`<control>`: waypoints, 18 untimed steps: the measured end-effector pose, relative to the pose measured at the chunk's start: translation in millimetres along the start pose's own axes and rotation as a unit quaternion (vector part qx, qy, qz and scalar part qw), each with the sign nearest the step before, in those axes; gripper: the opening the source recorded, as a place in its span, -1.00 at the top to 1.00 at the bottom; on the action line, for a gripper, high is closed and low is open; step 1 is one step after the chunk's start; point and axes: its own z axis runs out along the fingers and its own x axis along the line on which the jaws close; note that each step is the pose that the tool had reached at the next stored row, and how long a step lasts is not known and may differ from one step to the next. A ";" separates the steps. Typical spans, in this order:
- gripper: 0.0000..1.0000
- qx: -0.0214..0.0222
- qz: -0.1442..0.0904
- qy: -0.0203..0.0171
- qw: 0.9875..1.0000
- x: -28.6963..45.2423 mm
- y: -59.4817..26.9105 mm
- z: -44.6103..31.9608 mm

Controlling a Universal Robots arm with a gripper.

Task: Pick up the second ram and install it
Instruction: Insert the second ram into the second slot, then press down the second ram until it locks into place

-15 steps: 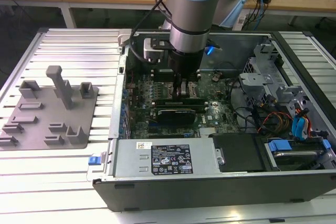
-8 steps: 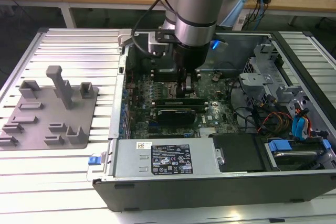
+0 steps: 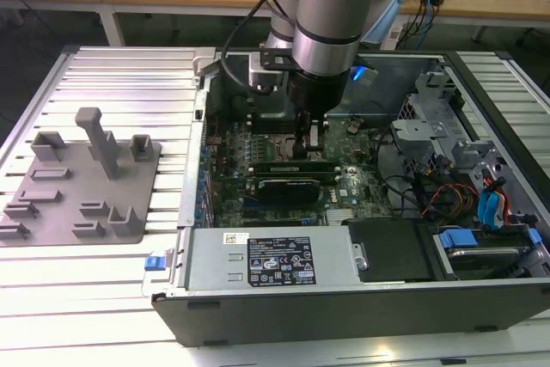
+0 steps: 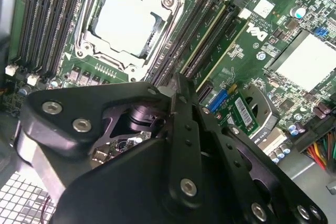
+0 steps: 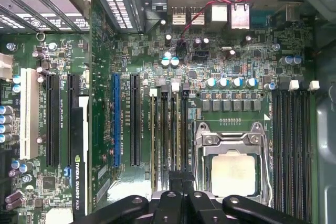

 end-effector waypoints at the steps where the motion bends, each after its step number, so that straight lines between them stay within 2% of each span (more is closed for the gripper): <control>1: 0.84 0.000 0.000 0.000 1.000 -0.1 -0.1 0.0; 6: 0.84 0.004 0.000 -0.004 1.000 -0.1 -0.1 0.6; 18: 0.84 0.004 0.000 -0.005 1.000 0.0 -0.1 0.5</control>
